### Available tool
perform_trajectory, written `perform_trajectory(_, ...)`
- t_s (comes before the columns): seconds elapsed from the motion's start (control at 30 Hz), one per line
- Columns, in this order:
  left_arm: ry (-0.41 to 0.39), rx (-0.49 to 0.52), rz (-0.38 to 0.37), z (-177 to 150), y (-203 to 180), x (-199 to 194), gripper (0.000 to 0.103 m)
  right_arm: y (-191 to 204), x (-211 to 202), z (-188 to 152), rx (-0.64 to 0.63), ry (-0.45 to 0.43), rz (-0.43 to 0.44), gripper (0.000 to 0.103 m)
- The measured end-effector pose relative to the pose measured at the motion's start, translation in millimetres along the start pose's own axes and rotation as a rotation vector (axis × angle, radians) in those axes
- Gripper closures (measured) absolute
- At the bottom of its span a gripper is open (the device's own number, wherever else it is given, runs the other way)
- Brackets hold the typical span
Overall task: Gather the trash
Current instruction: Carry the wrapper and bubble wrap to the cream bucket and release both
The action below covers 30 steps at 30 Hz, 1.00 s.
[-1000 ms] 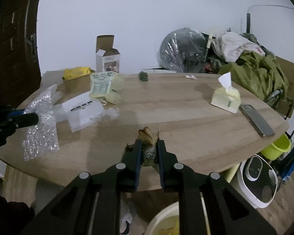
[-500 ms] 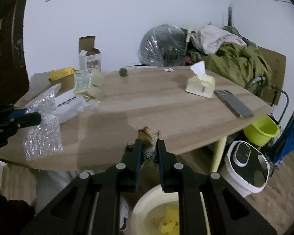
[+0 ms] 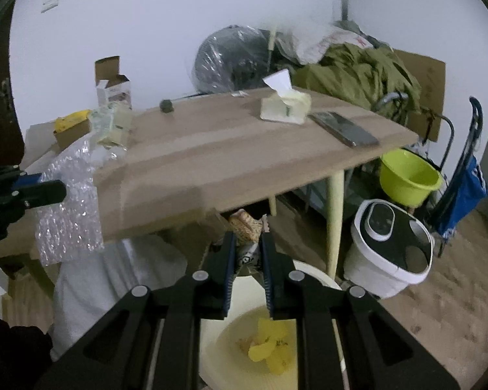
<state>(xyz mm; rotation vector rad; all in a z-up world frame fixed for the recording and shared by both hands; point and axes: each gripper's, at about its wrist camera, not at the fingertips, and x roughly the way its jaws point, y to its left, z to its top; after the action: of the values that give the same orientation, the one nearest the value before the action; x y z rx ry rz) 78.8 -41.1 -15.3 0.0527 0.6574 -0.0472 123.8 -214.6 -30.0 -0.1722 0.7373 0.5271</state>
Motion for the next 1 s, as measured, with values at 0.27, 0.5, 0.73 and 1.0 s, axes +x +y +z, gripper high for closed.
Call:
perform_trajectory(0.27,0.059,0.064,-0.067,1.6,-27.0,30.5,0.092,-25.6,16.9,-38.9,0.065,0.094,-0.017,0.089)
perform_trajectory(0.5,0.118,0.136,-0.137,1.0,-58.1,60.2,0.092,-46.8,29.0,-67.3,0.111,0.171,-0.044,0.084)
perform_trajectory(0.73,0.159,0.202,-0.189,2.5,-86.8,84.4,0.092,-69.4,27.3,-82.1,0.164,0.172,-0.068,0.076)
perform_trajectory(1.0,0.244,0.254,-0.244,1.4,-112.1,120.1,0.092,-91.7,15.3,-84.5,0.2,0.158,-0.113,0.076)
